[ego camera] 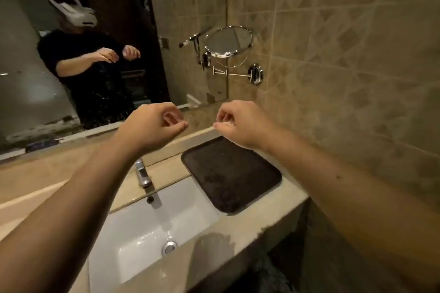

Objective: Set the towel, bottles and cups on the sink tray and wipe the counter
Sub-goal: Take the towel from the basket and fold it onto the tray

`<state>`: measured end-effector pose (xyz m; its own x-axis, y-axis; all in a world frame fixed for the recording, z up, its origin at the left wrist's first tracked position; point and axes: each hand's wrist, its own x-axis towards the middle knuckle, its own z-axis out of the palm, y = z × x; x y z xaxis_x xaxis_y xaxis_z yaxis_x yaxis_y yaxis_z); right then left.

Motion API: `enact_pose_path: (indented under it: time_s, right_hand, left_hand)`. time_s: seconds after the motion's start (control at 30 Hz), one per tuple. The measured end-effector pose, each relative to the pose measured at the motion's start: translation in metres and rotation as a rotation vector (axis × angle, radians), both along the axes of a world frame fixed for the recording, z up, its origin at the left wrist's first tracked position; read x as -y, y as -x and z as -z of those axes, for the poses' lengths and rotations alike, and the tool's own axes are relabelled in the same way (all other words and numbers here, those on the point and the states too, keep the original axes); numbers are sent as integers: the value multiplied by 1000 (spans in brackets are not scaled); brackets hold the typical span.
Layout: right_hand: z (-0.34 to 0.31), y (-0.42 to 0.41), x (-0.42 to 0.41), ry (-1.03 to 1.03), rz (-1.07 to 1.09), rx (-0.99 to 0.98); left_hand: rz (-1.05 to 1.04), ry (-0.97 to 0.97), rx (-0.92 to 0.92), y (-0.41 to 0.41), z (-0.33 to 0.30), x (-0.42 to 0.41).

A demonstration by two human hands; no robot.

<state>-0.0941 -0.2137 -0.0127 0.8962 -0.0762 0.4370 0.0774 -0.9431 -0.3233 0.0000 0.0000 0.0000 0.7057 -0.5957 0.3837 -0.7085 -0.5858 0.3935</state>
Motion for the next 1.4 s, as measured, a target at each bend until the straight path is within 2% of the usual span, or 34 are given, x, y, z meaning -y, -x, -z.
enact_pose_path:
  time_s: [0.3,0.57,0.83,1.0,1.23,1.4]
  right_hand:
    - [108,135,-15,-194,483,-265]
    - [181,313,-46,-413,814,-439]
    - [222,518,-89,-643,1171,-416]
    - [245,666,-127,-742,1349,-369]
    - [273,872,-180,-855,1542,-367]
    - [282,988,-193,-928,1651,-382]
  left_hand:
    - [407,-216,-213,50,103,45]
    - [807,-330,-350,182,188,101]
    - [1111,-559,-351,365,224,147]
    - [1253,-639,-328,514,242,159]
    - [1429,-750,-283,732,273,162]
    - [1547,-810,-279,860,288,175]
